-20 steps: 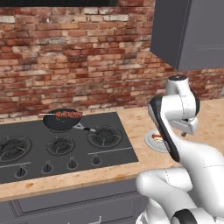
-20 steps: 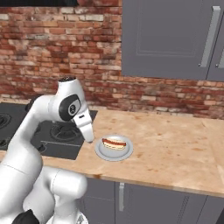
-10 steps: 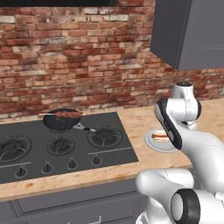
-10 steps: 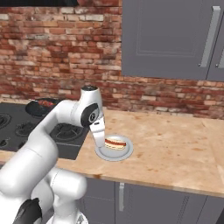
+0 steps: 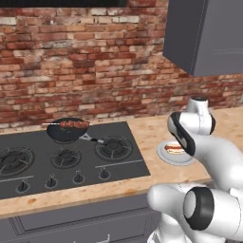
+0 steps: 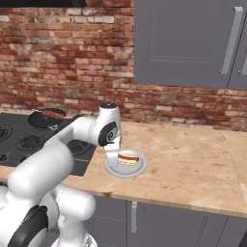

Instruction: Place the cold items (corn and pear) from the fridge in one tupperware on the dining counter. Place the warm items (kebab skewer and hot dog) in the stove area in another tupperware.

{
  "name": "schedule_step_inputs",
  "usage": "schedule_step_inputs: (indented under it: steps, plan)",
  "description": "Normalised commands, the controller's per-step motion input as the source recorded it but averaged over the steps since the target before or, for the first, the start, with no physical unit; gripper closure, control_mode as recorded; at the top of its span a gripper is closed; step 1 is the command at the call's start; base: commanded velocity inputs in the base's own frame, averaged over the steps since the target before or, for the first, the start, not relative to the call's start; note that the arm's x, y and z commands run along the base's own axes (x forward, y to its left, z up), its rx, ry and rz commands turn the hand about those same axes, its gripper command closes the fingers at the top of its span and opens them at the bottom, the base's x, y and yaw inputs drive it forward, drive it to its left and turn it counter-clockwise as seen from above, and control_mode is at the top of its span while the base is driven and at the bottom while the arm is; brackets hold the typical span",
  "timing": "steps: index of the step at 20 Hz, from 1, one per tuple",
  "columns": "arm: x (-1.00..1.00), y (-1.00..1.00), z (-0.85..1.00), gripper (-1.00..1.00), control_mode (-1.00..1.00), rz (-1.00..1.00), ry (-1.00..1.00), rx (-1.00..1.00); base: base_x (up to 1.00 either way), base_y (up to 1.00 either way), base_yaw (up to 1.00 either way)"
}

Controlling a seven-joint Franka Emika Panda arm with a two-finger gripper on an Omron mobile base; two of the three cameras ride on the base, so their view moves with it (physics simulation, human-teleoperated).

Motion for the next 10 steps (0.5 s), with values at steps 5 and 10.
schedule_step_inputs:
  steps: [5, 10]
  plan:
    - [0.34, -0.03, -0.3, -1.0, -1.0, -0.21, 0.0, 0.01, 0.0, 0.0, 0.0]
    - [0.35, -0.14, -0.29, -1.0, -1.0, -0.05, 0.0, 0.02, 0.0, 0.0, 0.0]
